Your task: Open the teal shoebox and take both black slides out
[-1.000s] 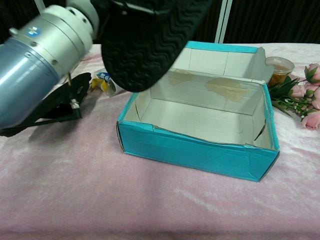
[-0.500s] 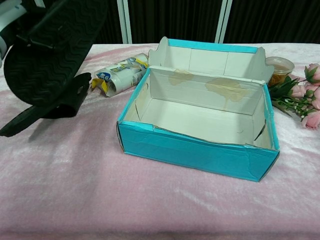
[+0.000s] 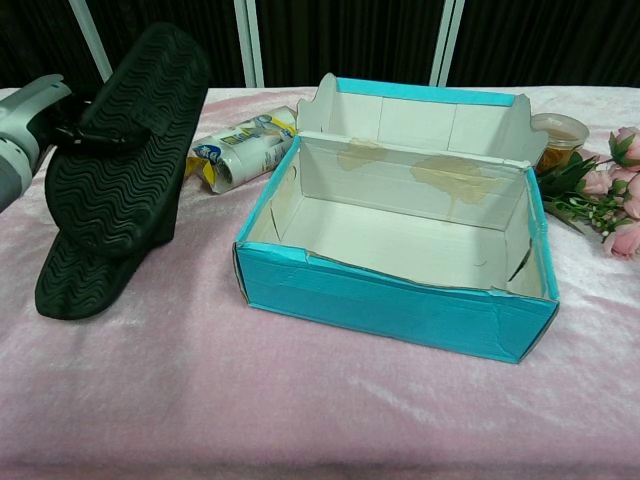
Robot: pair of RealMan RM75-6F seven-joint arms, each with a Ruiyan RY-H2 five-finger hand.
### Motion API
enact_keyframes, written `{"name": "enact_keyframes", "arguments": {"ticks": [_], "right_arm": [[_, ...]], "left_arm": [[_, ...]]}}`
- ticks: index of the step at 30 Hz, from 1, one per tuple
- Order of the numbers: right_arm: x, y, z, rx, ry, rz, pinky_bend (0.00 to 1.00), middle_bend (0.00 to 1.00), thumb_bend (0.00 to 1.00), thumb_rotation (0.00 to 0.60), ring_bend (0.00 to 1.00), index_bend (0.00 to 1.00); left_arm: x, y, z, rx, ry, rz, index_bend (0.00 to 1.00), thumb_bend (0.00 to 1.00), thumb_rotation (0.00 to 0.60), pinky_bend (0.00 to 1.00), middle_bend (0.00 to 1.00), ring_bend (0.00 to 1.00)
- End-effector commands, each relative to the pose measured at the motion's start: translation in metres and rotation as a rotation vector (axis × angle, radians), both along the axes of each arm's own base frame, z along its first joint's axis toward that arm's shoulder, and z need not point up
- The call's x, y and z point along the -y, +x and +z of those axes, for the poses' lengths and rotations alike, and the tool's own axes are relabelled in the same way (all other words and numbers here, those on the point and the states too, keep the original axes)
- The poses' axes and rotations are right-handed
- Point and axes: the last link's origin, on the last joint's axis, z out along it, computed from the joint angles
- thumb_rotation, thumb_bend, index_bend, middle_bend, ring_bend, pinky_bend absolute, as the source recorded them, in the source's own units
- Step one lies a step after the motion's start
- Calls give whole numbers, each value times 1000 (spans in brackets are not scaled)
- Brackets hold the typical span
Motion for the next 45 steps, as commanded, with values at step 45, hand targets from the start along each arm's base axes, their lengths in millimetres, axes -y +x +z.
{"name": "enact_keyframes", "arguments": {"ticks": [45], "right_arm": [[-7, 7, 21, -174, -102, -17, 210, 0, 130, 600, 0, 0]], "left_arm": [[177, -91, 171, -593, 82, -28, 79, 0, 600, 0, 137, 0]]}}
